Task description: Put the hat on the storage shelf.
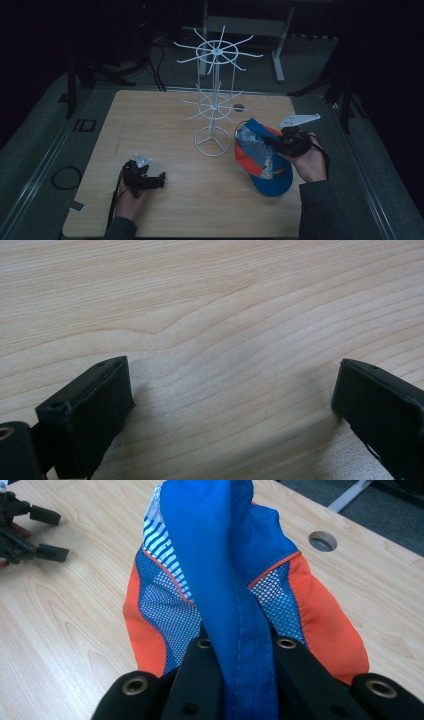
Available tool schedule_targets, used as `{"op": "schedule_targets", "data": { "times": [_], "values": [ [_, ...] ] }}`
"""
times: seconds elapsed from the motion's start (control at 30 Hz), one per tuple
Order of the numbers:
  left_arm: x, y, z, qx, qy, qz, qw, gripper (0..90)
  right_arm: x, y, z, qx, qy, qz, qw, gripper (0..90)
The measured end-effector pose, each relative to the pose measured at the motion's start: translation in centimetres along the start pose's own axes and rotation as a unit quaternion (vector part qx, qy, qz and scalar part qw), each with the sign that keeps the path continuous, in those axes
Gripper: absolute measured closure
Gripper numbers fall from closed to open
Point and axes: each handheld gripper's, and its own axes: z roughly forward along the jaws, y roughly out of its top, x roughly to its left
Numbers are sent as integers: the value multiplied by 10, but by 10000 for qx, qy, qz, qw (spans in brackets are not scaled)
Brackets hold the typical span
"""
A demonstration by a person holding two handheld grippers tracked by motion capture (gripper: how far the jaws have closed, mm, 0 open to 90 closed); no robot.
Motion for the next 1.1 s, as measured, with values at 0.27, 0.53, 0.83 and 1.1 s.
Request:
{"op": "schedule_targets", "data": {
  "times": [0.27,0.53,0.83,1.1],
  "values": [
    [0,0,0,12,-3,20,10000,34,-3,3,-10,-136,-76,-21,9999,887],
    [0,0,0,10,-5,20,10000,34,-4,6,-20,-283,-131,0,9995,887],
    [0,0,0,10,-5,20,10000,34,-4,12,-28,-410,-150,-44,9990,886],
    [0,0,0,13,-7,22,10000,34,-4,19,-36,-533,-201,-97,9983,887]
  ]
}}
